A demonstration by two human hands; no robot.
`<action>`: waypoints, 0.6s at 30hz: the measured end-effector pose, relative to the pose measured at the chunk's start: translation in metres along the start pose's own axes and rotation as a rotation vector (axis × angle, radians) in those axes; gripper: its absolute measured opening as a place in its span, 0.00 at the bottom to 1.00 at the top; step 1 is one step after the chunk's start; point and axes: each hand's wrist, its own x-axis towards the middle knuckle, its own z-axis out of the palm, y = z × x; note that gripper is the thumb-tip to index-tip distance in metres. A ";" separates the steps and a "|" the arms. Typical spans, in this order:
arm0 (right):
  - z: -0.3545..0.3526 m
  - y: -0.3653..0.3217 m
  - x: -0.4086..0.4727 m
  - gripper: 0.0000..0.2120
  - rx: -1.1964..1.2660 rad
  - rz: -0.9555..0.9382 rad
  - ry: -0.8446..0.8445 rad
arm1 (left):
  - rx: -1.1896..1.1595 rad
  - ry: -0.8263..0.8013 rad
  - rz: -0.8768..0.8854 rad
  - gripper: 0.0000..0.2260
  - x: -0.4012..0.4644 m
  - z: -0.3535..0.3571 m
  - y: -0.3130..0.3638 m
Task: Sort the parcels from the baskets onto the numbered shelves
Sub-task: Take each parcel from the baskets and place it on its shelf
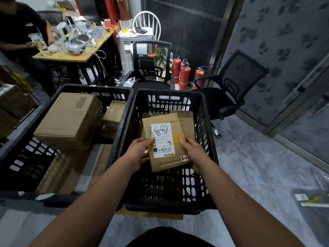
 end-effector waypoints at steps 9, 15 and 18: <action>-0.013 -0.040 -0.013 0.13 0.029 -0.204 -0.082 | 0.087 -0.258 0.090 0.42 -0.024 -0.005 0.041; -0.010 -0.053 -0.017 0.31 0.099 -0.275 0.035 | -0.124 -0.216 0.147 0.34 -0.036 0.007 0.048; -0.001 -0.046 -0.012 0.59 0.236 -0.234 0.051 | -0.298 -0.205 0.143 0.26 -0.042 0.020 0.046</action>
